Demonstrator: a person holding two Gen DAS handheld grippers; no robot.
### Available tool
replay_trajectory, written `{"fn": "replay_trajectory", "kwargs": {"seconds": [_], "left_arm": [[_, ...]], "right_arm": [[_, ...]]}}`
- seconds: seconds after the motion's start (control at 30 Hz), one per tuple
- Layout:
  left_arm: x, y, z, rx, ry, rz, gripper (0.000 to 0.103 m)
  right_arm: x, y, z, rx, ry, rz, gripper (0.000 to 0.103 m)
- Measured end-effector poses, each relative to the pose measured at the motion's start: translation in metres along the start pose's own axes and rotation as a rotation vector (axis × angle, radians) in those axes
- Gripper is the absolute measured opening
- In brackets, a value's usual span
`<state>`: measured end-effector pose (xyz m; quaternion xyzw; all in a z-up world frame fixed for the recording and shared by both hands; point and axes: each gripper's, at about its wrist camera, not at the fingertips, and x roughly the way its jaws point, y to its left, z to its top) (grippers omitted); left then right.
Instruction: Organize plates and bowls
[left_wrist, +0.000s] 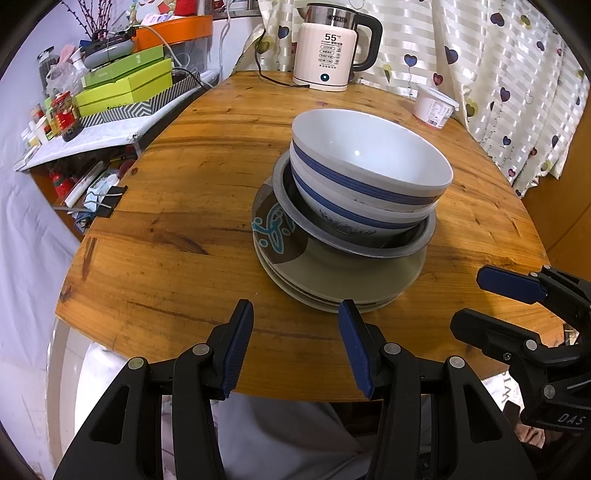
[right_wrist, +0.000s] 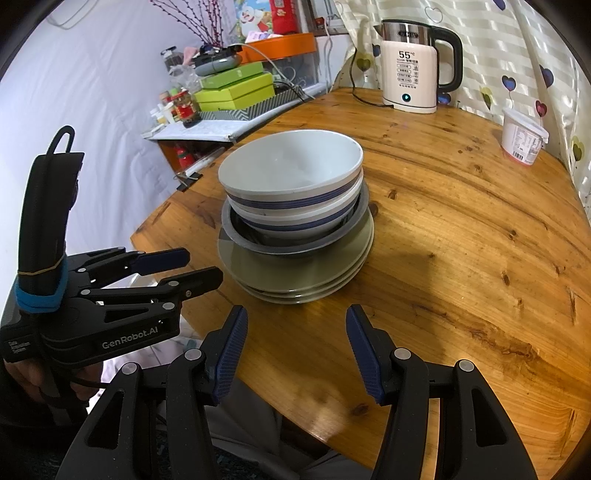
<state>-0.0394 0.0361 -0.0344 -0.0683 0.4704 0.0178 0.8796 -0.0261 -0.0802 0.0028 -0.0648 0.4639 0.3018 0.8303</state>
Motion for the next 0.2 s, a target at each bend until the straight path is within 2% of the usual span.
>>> {"fn": "replay_trajectory", "kwargs": {"seconds": [0.2], "left_arm": [[0.0005, 0.0011, -0.0004, -0.001, 0.0, 0.003, 0.049]], "right_arm": [[0.0, -0.0003, 0.0001, 0.0, -0.001, 0.0, 0.056]]}}
